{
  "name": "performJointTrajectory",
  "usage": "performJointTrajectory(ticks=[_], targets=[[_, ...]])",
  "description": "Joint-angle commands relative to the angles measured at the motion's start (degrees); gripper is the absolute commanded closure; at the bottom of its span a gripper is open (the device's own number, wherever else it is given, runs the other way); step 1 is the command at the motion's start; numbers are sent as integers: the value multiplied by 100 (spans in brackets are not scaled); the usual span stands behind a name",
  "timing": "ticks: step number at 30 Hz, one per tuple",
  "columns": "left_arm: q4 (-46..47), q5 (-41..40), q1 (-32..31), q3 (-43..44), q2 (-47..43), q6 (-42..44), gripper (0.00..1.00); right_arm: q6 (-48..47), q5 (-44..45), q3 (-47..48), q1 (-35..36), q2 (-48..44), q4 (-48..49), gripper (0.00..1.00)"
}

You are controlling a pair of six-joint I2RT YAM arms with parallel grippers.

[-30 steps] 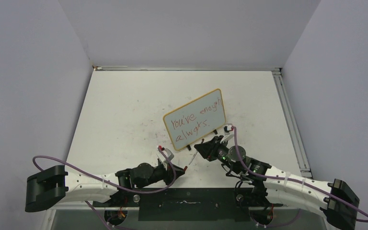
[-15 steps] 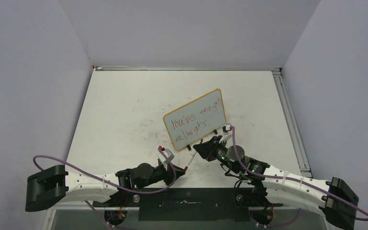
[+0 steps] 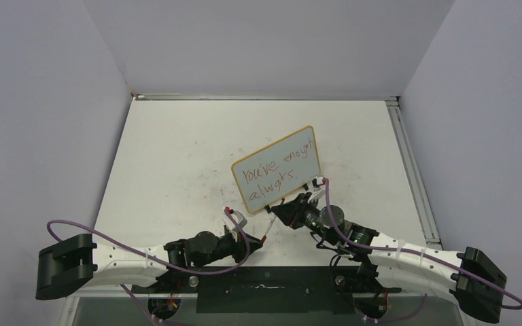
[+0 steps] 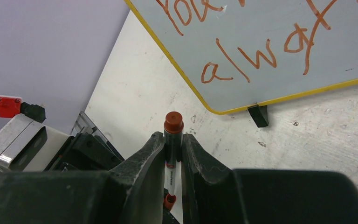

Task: Write a sentence on the whiteboard
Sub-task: Close the whiteboard marker at the center of the board.

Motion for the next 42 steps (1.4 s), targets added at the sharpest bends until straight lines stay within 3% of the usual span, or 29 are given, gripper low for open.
performJointTrajectory(ticks=[1, 29, 42], targets=[[386, -18, -40, -3, -61, 15, 100, 34, -79, -8, 25, 40, 429, 95], [413, -114, -40, -71, -172, -57, 100, 105, -331, -40, 73, 280, 606, 95], [632, -602, -40, 107, -201, 101, 100, -116, -292, 79, 269, 493, 484, 95]])
